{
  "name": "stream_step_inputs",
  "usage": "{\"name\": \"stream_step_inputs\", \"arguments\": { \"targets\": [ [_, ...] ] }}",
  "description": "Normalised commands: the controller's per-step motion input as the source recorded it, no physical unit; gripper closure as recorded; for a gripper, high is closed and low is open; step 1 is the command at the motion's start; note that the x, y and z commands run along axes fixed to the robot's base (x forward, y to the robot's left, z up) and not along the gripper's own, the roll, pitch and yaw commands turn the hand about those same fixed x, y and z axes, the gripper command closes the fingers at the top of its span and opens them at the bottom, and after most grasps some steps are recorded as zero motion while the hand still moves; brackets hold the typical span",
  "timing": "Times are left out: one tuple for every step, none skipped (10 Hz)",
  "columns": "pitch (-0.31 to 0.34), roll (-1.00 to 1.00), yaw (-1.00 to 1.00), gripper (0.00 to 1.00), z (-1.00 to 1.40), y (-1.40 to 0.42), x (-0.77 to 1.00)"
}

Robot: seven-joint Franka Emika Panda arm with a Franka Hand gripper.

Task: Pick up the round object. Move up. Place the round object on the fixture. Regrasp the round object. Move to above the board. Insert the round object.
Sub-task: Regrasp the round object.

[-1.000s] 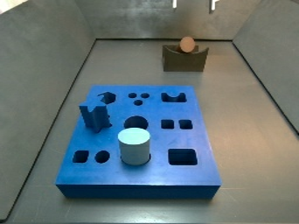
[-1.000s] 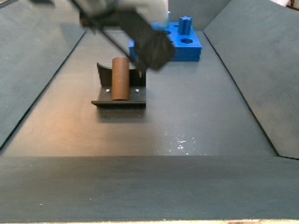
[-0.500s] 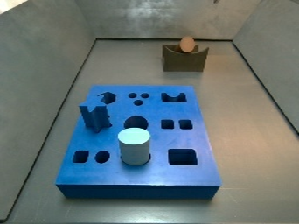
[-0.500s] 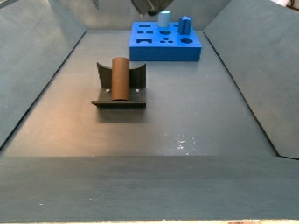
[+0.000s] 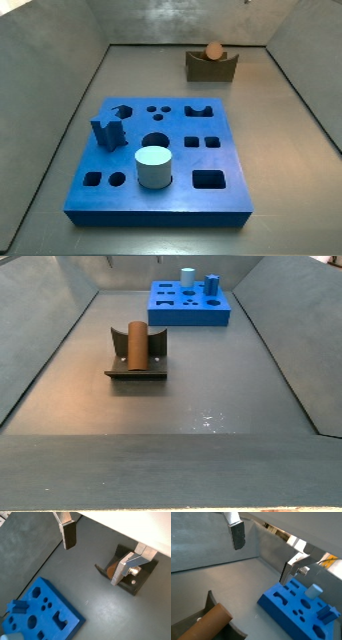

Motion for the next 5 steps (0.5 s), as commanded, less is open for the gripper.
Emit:
{"name": "stream_step_inputs", "arguments": {
  "targets": [
    [0.016,1.0,0.03,0.0,0.01,-0.03,-0.04],
    [0.012,1.0,0.03,0.0,0.01,-0.03,-0.04],
    [0.008,1.0,0.03,0.0,0.0,-0.03,-0.04],
    [0.004,1.0,0.03,0.0,0.01,-0.03,-0.04],
    [-0.001,1.0,0.03,0.0,0.01,-0.03,-0.03]
  ]
}}
